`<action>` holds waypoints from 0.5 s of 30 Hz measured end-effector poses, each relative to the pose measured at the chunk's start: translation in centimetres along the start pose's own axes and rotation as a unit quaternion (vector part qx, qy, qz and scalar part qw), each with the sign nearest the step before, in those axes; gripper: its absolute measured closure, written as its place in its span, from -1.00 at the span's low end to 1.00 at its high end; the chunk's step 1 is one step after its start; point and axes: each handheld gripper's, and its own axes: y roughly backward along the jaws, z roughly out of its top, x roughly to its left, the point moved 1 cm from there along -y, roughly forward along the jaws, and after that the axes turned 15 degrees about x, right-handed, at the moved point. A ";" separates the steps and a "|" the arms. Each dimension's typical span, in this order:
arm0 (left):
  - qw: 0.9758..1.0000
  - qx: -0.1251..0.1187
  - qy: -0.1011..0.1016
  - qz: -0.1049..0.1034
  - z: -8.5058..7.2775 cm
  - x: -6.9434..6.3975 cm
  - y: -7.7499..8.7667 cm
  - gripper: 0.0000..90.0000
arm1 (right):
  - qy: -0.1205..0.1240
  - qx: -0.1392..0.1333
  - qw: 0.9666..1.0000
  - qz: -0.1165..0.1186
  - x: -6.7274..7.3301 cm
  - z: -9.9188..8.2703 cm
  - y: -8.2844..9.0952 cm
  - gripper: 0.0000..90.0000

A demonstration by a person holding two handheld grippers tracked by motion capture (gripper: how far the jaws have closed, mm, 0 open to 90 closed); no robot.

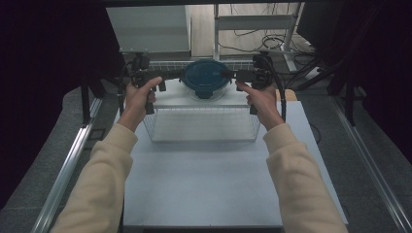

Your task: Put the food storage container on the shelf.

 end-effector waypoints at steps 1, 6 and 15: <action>1.000 -0.001 -0.004 0.002 -0.3 -0.2 0.3 -0.47 | 0.007 0.001 1.000 -0.001 0.0 -0.3 0.3 -0.61; 0.999 0.003 -0.032 0.021 -2.2 -1.4 1.7 -0.46 | 0.051 0.001 0.999 -0.011 0.6 -1.9 1.7 -0.61; 0.996 0.013 -0.080 0.041 -6.5 -3.4 3.2 -0.46 | 0.115 0.001 0.993 -0.035 1.6 -5.3 4.1 -0.60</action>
